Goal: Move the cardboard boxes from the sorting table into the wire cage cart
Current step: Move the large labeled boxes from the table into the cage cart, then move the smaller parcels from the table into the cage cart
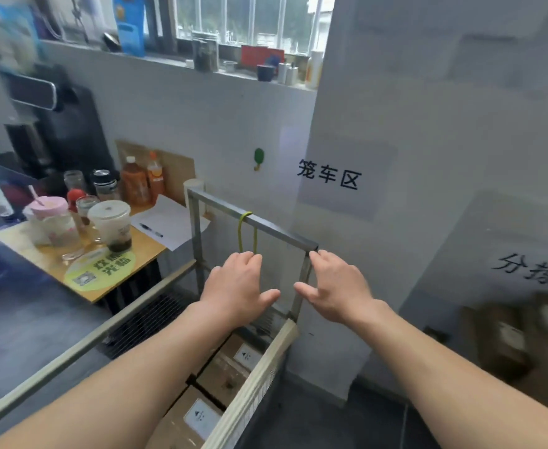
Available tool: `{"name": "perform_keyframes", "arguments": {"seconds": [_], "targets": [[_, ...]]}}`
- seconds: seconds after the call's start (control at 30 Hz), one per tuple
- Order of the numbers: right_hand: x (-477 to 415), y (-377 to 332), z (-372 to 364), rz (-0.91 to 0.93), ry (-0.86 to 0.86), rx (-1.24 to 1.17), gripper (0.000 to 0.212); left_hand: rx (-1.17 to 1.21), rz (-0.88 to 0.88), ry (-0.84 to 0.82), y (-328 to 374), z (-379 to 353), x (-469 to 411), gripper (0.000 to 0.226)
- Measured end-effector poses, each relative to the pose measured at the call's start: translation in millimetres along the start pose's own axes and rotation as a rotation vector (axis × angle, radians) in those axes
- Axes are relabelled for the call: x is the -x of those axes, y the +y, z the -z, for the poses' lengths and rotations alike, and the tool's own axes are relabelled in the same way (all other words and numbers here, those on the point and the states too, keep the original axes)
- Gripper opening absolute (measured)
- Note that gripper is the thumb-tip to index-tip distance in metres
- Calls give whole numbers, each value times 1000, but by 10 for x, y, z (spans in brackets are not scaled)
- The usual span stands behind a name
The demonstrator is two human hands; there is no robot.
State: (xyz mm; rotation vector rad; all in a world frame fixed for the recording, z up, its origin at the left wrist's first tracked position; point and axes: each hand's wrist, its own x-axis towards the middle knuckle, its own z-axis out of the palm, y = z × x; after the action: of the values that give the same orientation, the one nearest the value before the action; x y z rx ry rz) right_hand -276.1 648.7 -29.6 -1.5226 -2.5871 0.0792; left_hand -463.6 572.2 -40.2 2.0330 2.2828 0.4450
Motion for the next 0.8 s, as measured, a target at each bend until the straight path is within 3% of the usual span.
{"name": "perform_keyframes", "arguments": {"seconds": [0.8], "targets": [[3067, 1094, 822, -765, 136, 133, 73, 173, -714, -145, 2388, -40, 811, 78]]}}
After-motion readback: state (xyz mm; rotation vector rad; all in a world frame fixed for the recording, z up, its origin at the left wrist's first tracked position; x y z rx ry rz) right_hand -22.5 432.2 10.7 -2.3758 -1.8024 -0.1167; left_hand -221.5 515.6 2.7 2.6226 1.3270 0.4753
